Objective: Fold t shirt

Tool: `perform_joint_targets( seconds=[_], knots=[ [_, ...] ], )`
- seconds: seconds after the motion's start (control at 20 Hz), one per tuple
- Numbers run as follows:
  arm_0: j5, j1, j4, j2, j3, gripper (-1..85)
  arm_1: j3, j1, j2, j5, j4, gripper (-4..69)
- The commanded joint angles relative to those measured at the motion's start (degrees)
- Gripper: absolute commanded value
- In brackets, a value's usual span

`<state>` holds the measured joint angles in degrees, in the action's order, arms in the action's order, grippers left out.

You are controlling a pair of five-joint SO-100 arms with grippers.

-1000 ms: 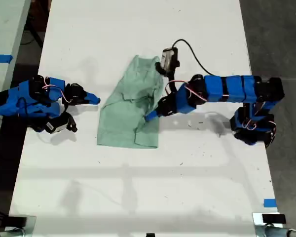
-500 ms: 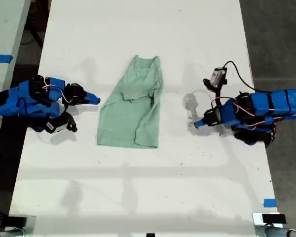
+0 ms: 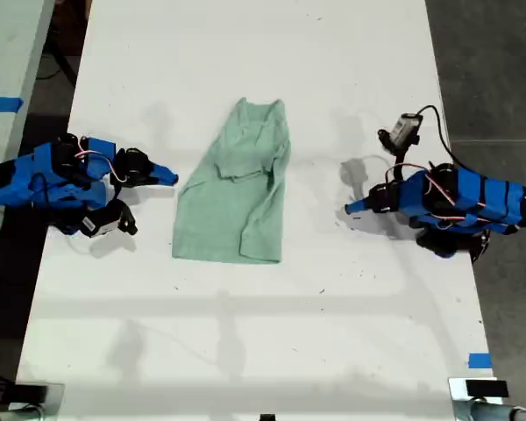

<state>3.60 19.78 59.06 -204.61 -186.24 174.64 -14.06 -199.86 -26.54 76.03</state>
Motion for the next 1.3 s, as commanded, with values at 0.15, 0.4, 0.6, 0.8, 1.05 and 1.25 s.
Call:
perform_joint_targets(
  seconds=[0.15,0.4,0.6,0.8,1.05,1.25],
  knots=[
    [0.70,-5.80,-0.88,-0.62,-2.37,17.4,3.52,1.23,-0.88,-1.49,0.09,15.3],
    [0.70,-16.52,-0.88,-0.62,-2.37,17.3,3.52,1.41,-0.88,-1.14,0.09,15.0],
    [0.70,-20.83,-0.88,-0.62,-2.37,17.3,3.52,1.41,-0.88,-0.97,0.09,3.7],
    [0.70,-21.71,-0.88,-0.62,-2.37,17.3,3.52,1.85,-0.88,-1.23,0.09,1.4],
    [0.70,-21.71,-0.88,-0.62,-2.37,17.3,3.52,2.02,-0.88,-1.32,0.09,1.4],
    [0.70,-21.71,-0.88,-0.62,-2.37,17.3,3.52,2.02,-0.88,-1.23,0.09,1.4]
  ],
)
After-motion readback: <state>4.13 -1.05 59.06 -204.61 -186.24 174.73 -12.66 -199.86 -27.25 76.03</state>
